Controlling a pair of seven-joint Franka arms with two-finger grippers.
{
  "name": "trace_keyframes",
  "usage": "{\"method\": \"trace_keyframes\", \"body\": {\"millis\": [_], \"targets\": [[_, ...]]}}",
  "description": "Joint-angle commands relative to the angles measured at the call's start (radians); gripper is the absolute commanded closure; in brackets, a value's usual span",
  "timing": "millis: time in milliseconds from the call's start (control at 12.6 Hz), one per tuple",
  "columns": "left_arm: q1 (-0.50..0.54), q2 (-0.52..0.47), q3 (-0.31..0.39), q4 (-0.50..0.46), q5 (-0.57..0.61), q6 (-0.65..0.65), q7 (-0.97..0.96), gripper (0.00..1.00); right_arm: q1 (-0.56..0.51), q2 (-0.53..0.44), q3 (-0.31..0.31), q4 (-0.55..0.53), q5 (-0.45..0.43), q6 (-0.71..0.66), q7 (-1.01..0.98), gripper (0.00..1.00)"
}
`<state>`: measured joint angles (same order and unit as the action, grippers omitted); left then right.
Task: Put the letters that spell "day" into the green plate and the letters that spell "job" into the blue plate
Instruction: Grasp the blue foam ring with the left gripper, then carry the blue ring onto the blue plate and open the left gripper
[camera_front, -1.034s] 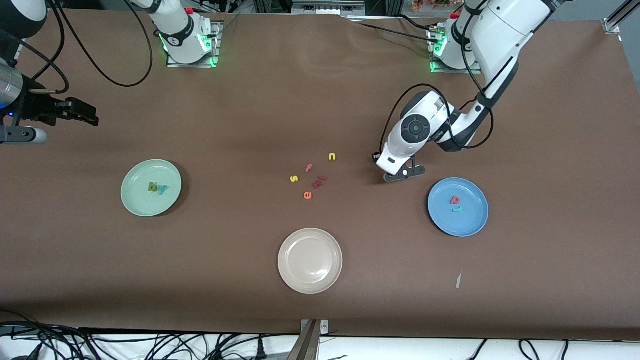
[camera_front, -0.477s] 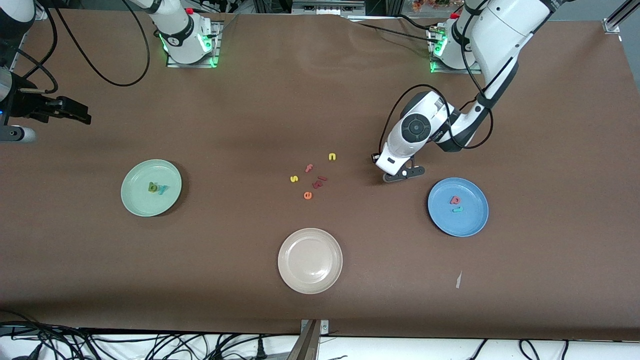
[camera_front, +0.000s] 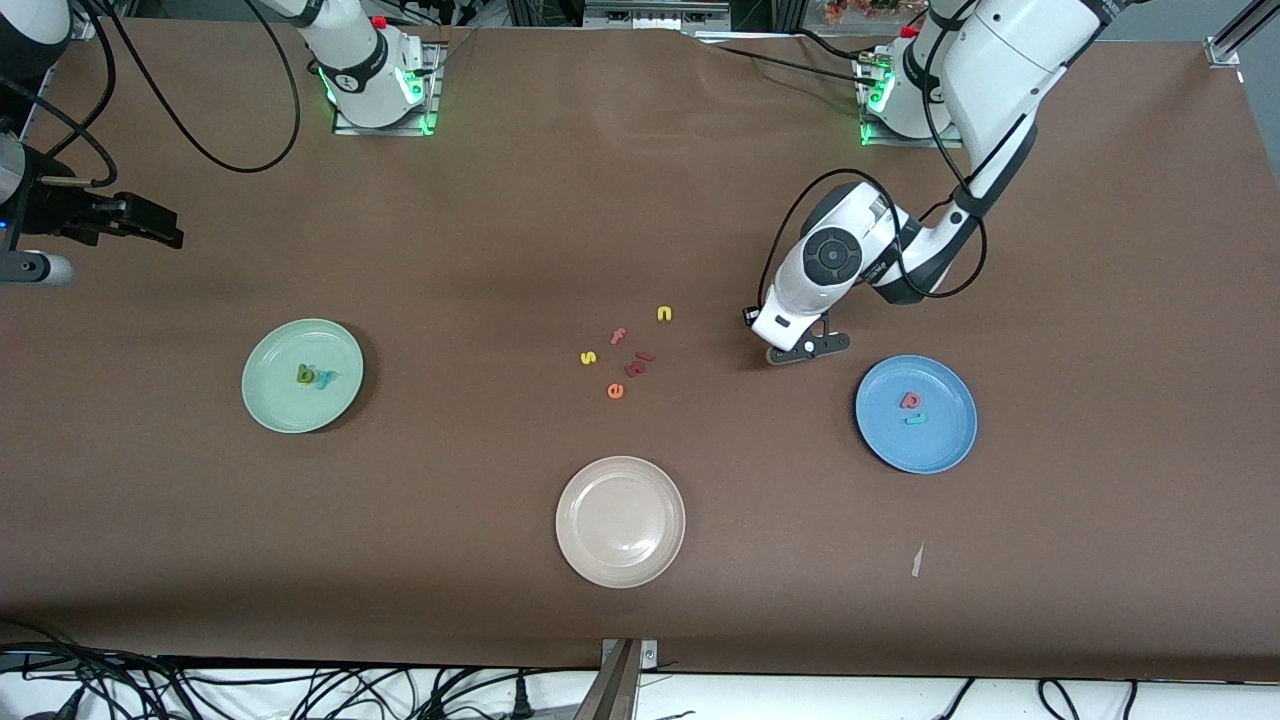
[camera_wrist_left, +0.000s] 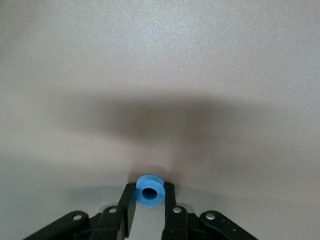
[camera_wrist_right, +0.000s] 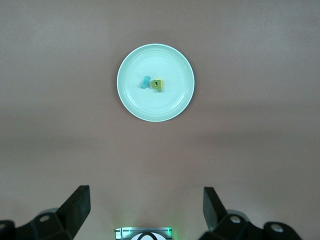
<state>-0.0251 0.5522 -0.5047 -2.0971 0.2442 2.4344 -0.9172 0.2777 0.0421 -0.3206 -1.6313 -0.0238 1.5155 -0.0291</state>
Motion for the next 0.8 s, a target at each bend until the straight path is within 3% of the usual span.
{"method": "trace_keyframes", "body": {"millis": [0,318,557,716], "targets": [[0.007,-0.049,-0.005,0.002,0.038,-0.052,-0.017,1.00,-0.003,-0.002,0.005,0.019,0.007,-0.023,0.001,0.00],[0.011,-0.109,-0.005,0.034,0.038,-0.187,0.004,1.00,-0.020,-0.004,0.018,0.019,0.007,-0.017,0.005,0.00],[0.045,-0.158,-0.006,0.089,0.026,-0.312,0.119,1.00,-0.129,-0.010,0.131,0.019,0.007,-0.018,0.003,0.00],[0.066,-0.170,-0.006,0.165,0.015,-0.444,0.208,1.00,-0.135,-0.011,0.141,0.021,0.005,-0.023,0.008,0.00]]}}
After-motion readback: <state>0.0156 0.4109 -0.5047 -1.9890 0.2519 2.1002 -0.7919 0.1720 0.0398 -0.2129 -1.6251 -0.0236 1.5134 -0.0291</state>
